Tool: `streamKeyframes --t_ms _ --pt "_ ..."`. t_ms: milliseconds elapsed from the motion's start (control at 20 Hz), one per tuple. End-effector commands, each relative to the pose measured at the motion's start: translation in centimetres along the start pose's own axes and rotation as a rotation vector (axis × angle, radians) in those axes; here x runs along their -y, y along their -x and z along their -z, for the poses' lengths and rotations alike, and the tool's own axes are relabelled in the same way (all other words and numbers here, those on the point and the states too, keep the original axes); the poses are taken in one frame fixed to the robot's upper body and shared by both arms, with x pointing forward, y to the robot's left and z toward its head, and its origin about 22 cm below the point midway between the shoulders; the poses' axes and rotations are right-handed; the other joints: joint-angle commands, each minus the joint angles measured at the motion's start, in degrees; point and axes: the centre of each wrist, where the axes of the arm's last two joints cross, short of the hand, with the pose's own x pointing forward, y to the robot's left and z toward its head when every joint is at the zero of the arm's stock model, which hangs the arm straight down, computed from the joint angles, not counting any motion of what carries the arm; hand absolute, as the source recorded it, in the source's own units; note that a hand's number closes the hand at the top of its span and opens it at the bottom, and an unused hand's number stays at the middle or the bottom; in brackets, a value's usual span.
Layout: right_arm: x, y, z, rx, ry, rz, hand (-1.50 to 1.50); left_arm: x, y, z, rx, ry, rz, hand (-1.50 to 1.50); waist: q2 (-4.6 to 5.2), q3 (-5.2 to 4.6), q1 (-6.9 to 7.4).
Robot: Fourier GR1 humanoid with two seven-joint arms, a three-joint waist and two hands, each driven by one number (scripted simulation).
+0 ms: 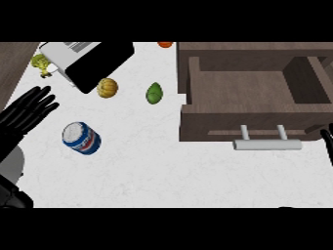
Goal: Pick up the can, place it into the drawer and close the drawer
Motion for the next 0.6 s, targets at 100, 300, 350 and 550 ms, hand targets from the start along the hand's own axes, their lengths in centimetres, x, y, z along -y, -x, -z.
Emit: streamKeyframes --t_ms 100,300,350,550 --pt "1.4 -1.0 0.7 -0.009 -0.001 -0.01 -1.5 -1.0 1.6 2.0 -0.013 -0.02 -0.008 -1.5 0.04 -0.01 -0.06" --pt "1.0 1.7 1.3 -0.008 -0.006 -0.016 -1.5 0.6 3.0 2.0 -0.032 -0.009 0.0 -1.5 0.01 0.01 0.18" --pt "0.2 -0.8 0.1 -0.004 -0.016 -0.01 -1.5 0.2 5.0 1.0 -0.044 -0.012 0.009 -1.5 0.01 -0.02 0.05" --pt "-0.3 0.0 0.3 0.005 0.002 -0.022 -1.5 1.1 7.2 0.4 -0.053 -0.034 0.015 -1.5 0.02 -0.01 0.17"
